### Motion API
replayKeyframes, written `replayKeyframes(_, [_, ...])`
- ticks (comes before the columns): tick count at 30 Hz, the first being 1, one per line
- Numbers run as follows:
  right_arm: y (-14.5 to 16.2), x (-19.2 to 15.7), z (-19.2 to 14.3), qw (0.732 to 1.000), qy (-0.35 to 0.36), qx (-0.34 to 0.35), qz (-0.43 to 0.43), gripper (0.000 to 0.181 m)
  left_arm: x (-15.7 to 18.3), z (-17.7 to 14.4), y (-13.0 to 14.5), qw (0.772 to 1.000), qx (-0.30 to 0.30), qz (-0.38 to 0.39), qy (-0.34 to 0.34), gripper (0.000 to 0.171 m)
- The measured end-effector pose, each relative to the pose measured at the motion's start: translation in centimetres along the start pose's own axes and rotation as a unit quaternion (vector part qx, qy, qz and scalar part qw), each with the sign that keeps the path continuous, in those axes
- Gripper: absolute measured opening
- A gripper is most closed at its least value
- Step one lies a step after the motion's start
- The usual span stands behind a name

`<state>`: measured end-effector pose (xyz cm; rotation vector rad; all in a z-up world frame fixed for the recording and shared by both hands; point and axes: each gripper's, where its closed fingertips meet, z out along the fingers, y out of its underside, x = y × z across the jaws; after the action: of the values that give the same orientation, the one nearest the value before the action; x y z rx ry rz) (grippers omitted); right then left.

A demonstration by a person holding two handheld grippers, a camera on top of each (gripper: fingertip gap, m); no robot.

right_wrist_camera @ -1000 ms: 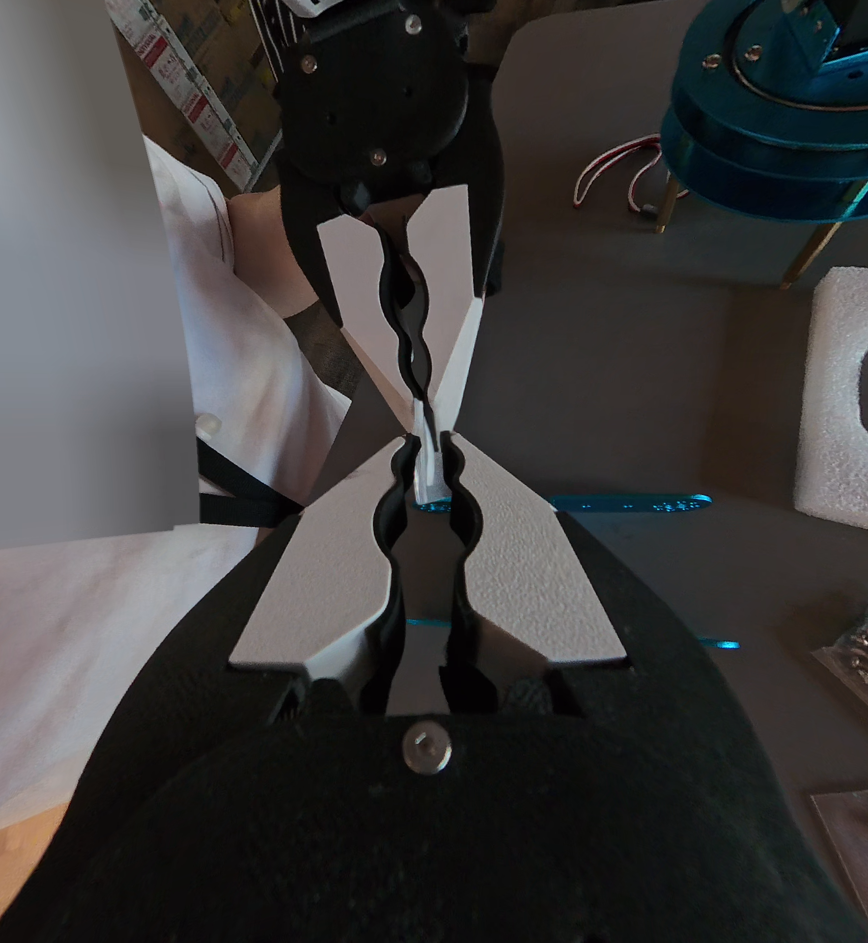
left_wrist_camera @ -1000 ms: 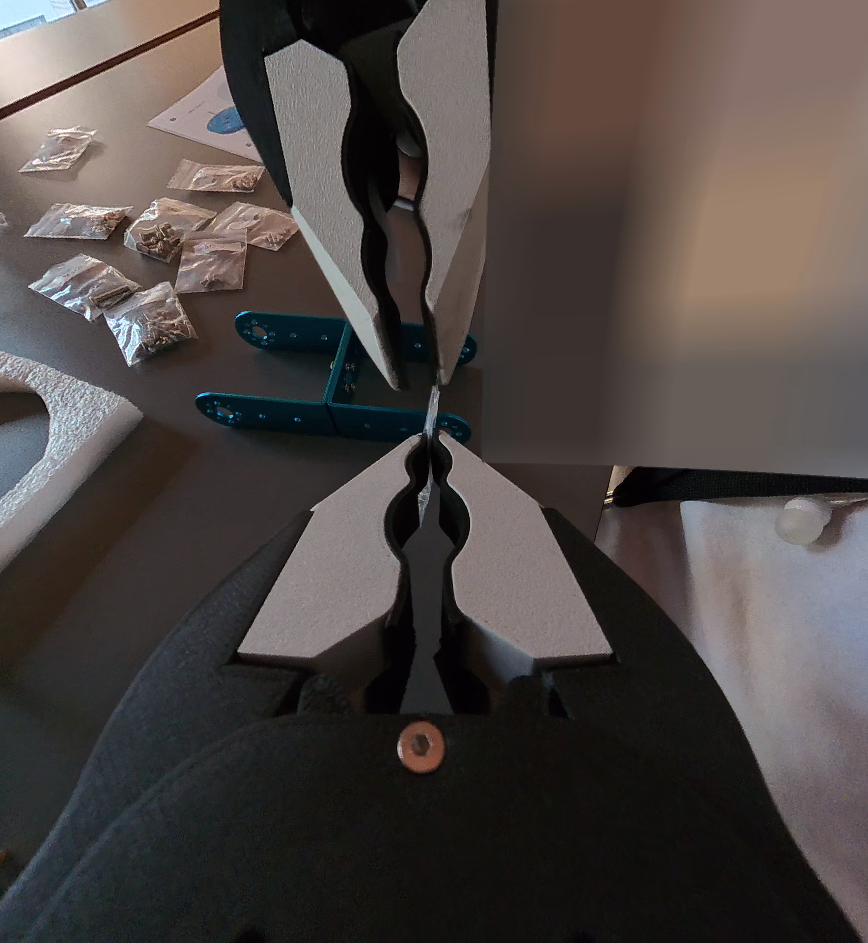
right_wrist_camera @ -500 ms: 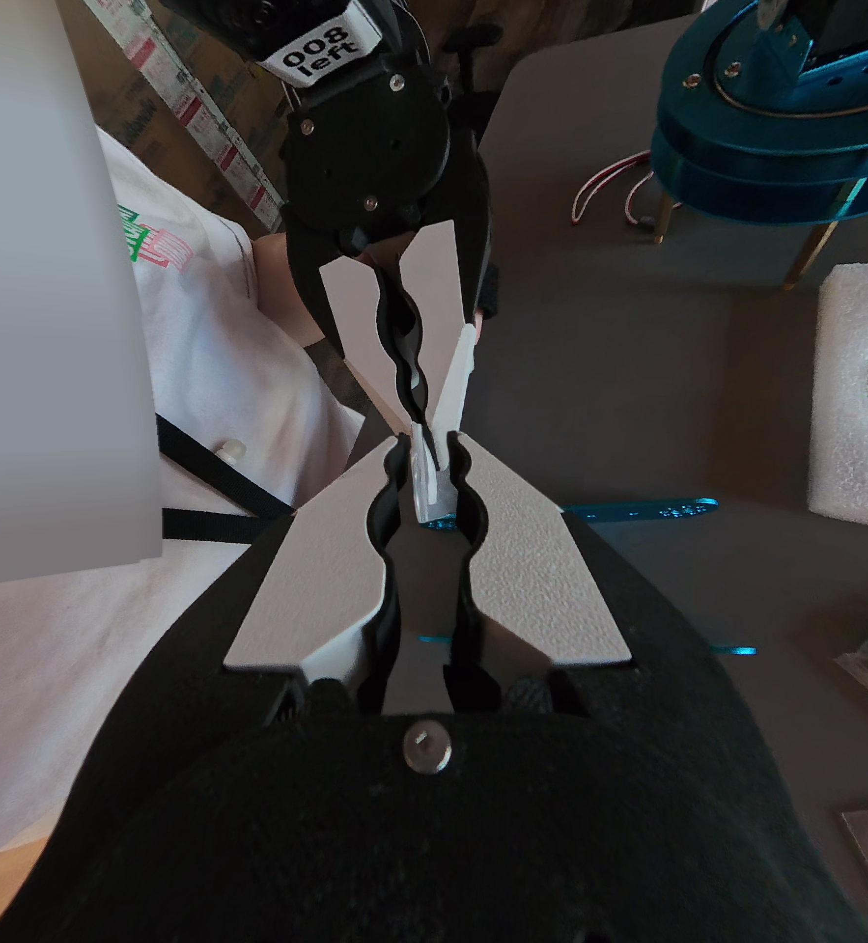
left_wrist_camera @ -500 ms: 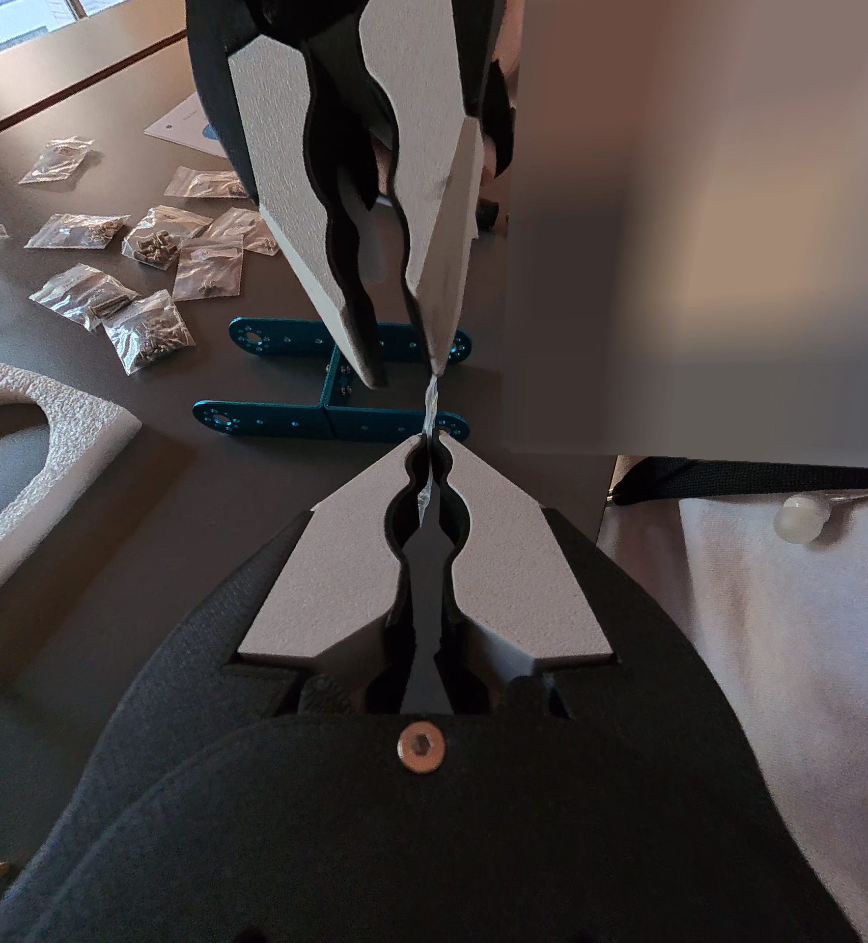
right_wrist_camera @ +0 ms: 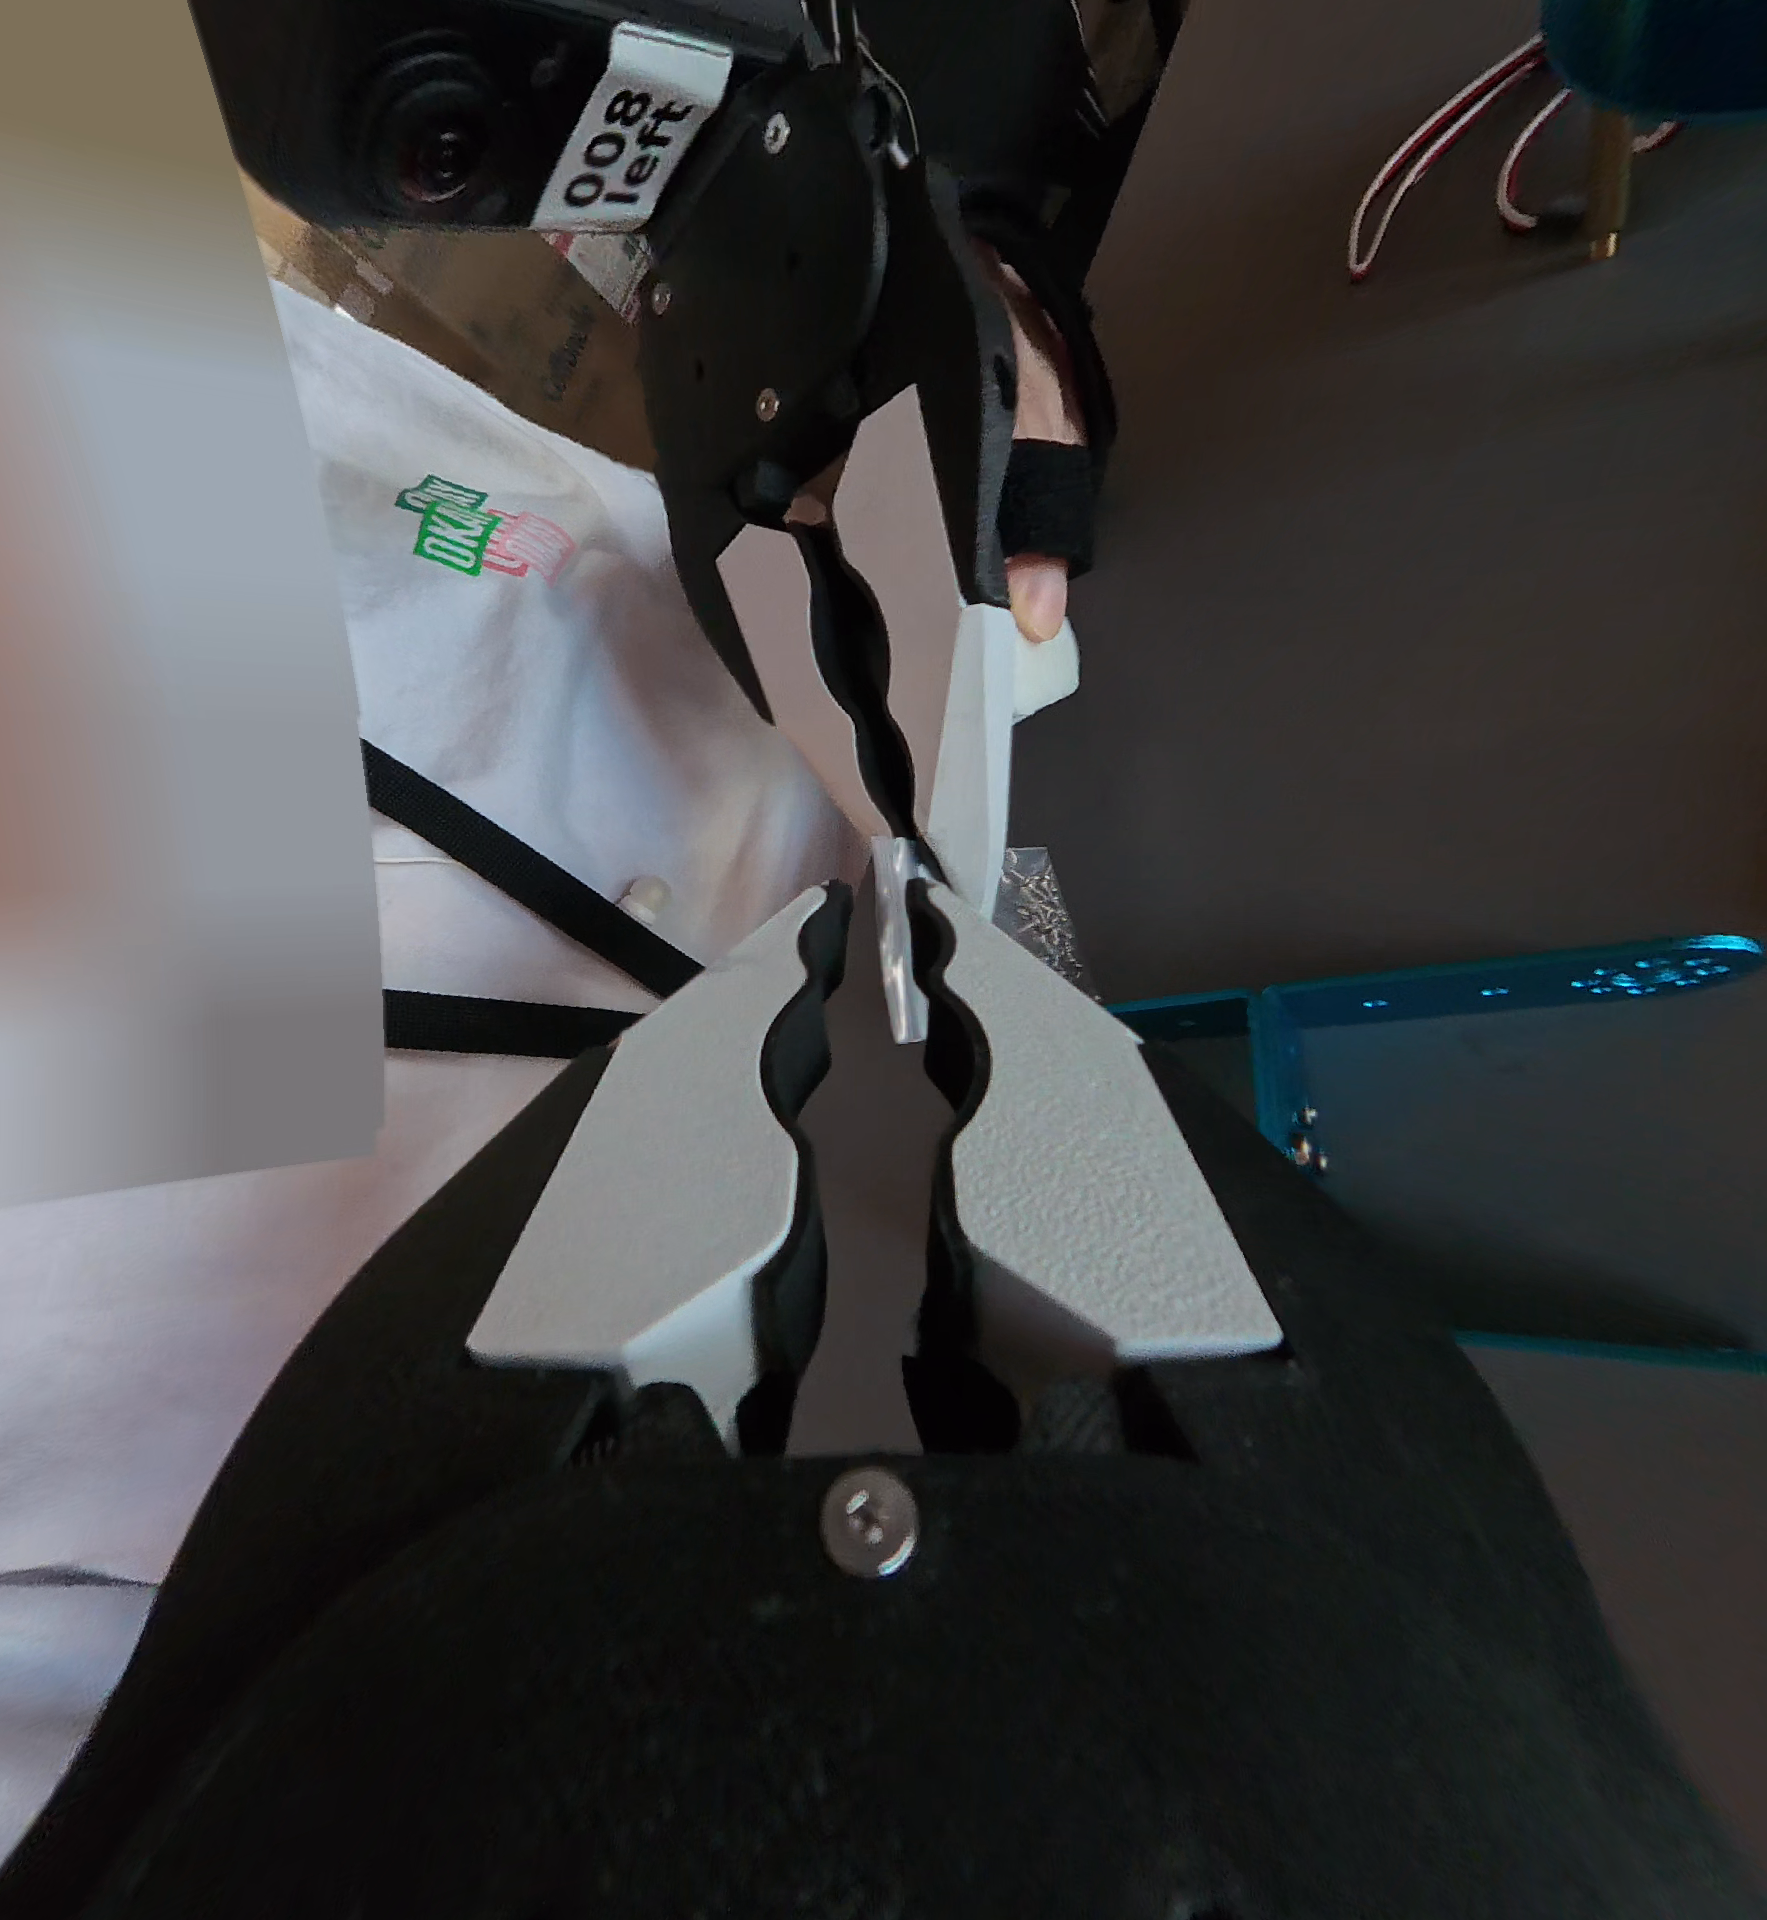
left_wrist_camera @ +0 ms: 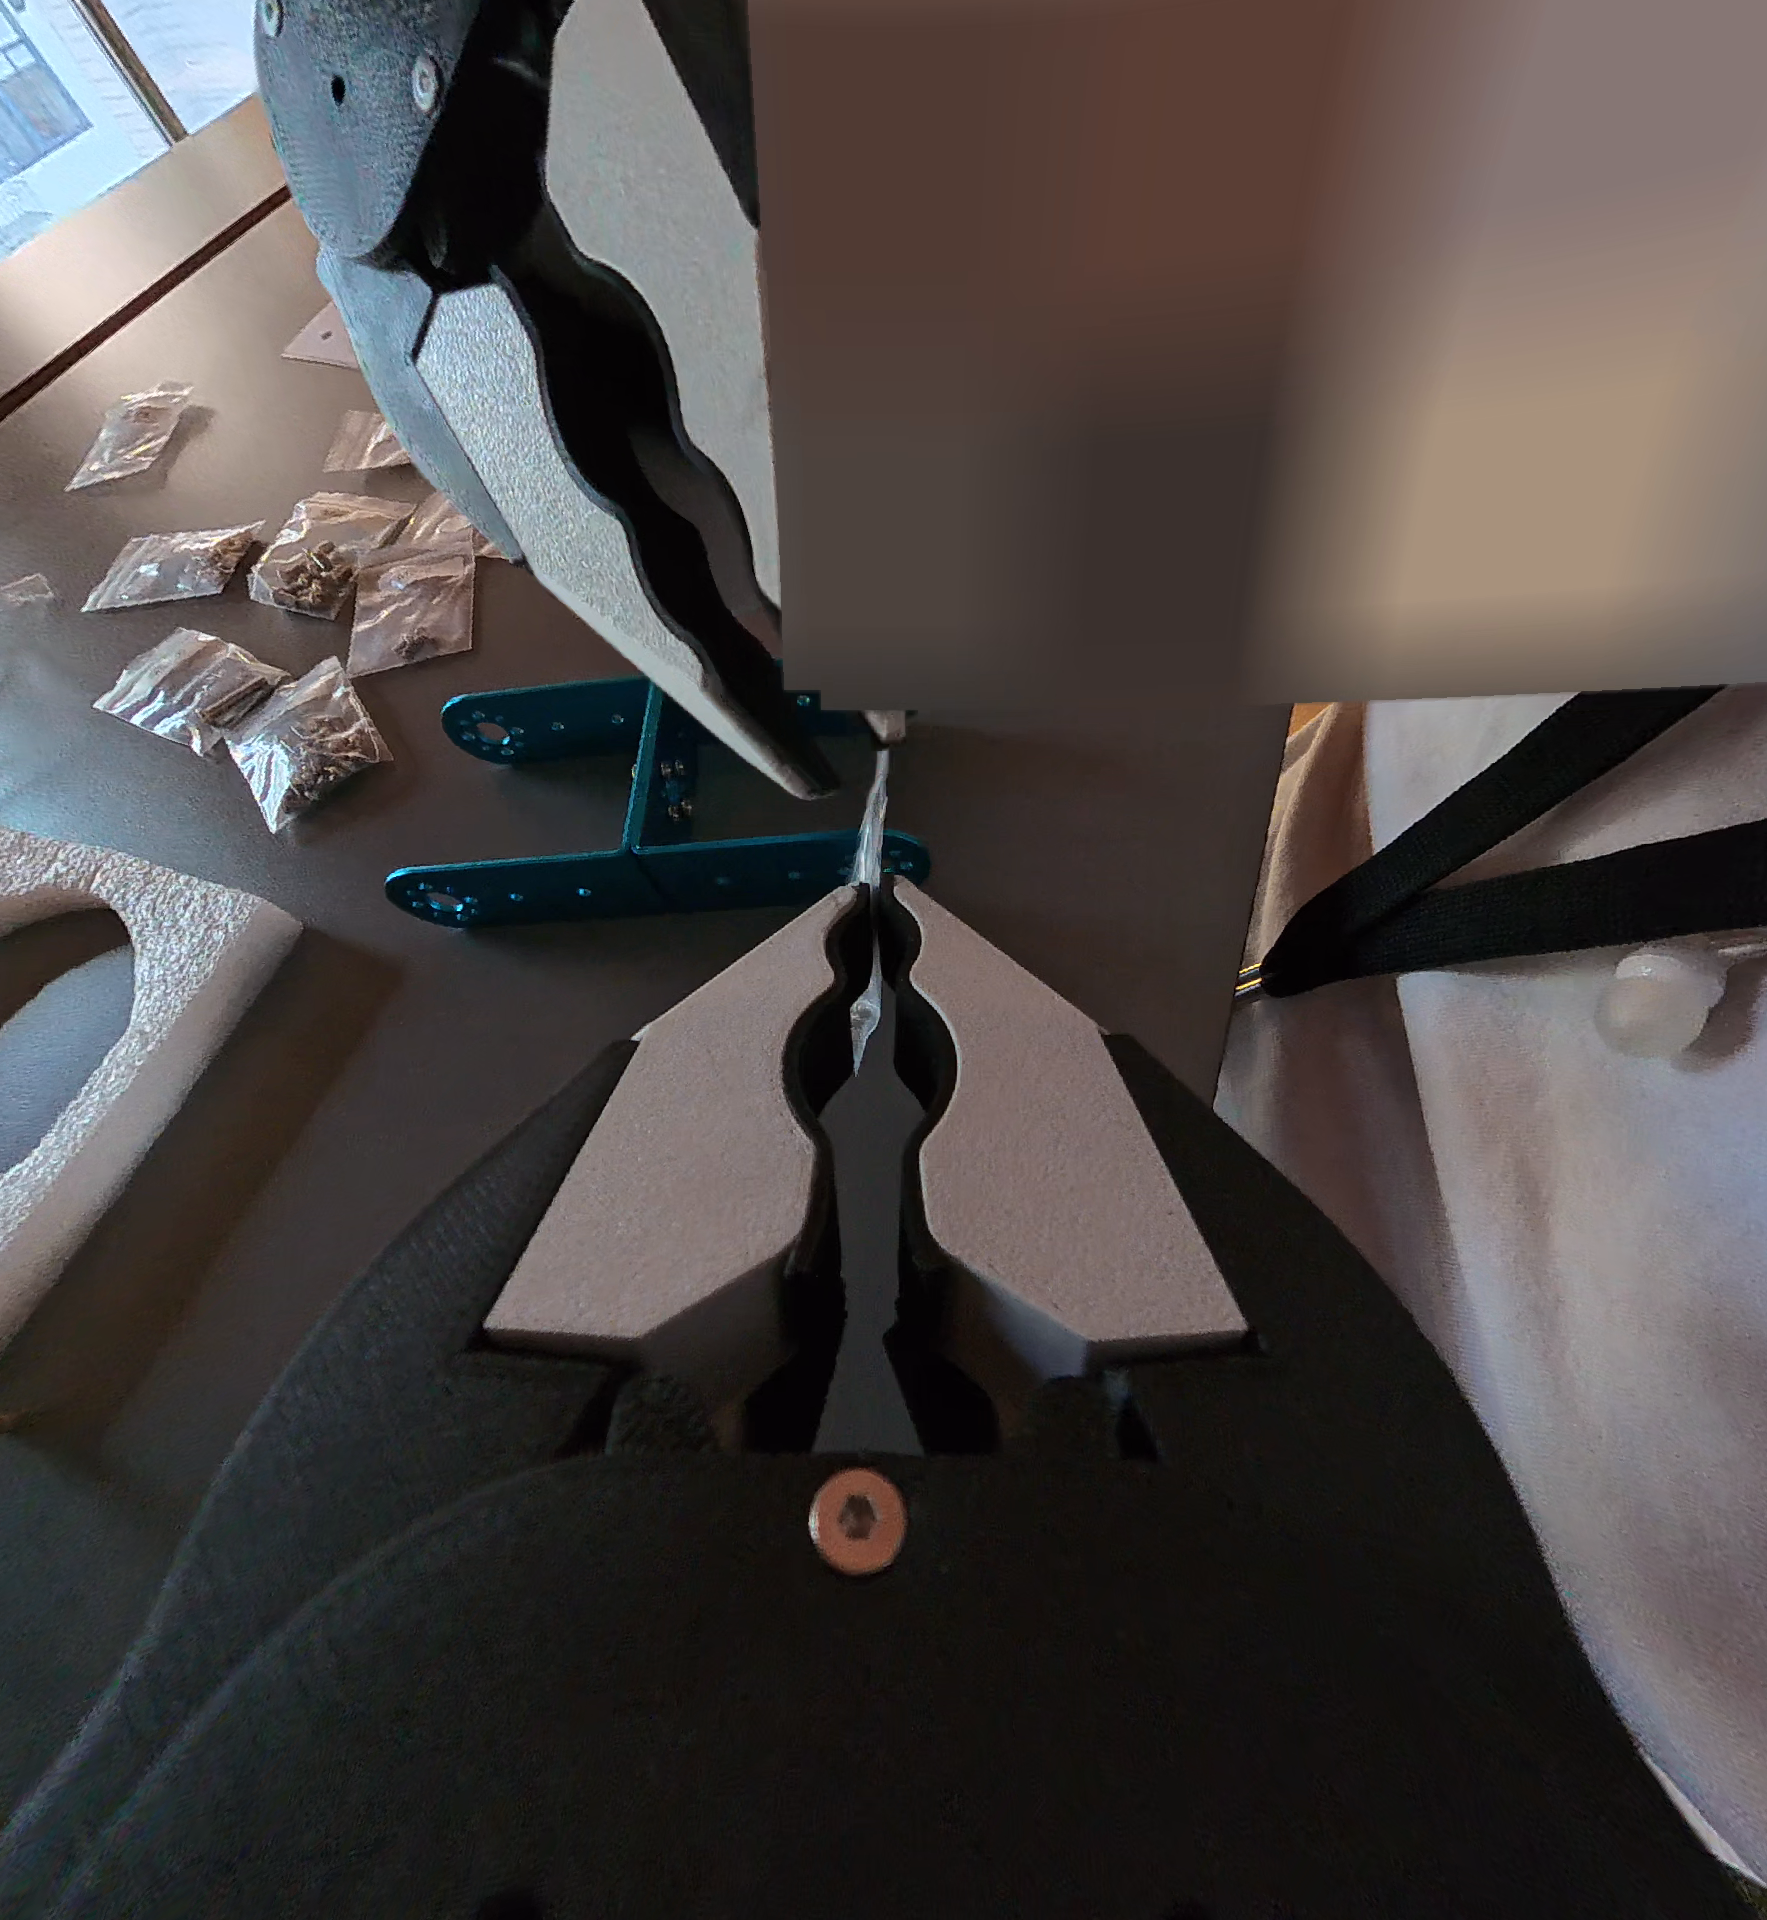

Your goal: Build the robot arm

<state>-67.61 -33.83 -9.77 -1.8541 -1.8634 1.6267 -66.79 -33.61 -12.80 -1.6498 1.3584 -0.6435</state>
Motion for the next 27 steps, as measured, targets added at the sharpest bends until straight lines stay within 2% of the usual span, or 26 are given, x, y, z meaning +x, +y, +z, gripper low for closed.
replayKeyframes(7, [0.31, 0.29, 0.52, 1.0, 0.014, -0.018, -0.014, 0.013, 0.07, 0.04, 0.05, 1.0, -0.002, 0.003, 0.0, 0.0])
replayKeyframes(14, [0.35, 0.18, 0.57, 1.0, 0.011, -0.02, -0.016, 0.004, 0.16, 0.18, 0.17, 1.0, -0.007, 0.007, 0.001, 0.0])
replayKeyframes(27, [0.65, 0.43, 0.69, 0.999, 0.018, -0.026, -0.016, 0.004, 0.14, 0.33, 0.28, 1.0, -0.012, 0.013, -0.002, 0.0])
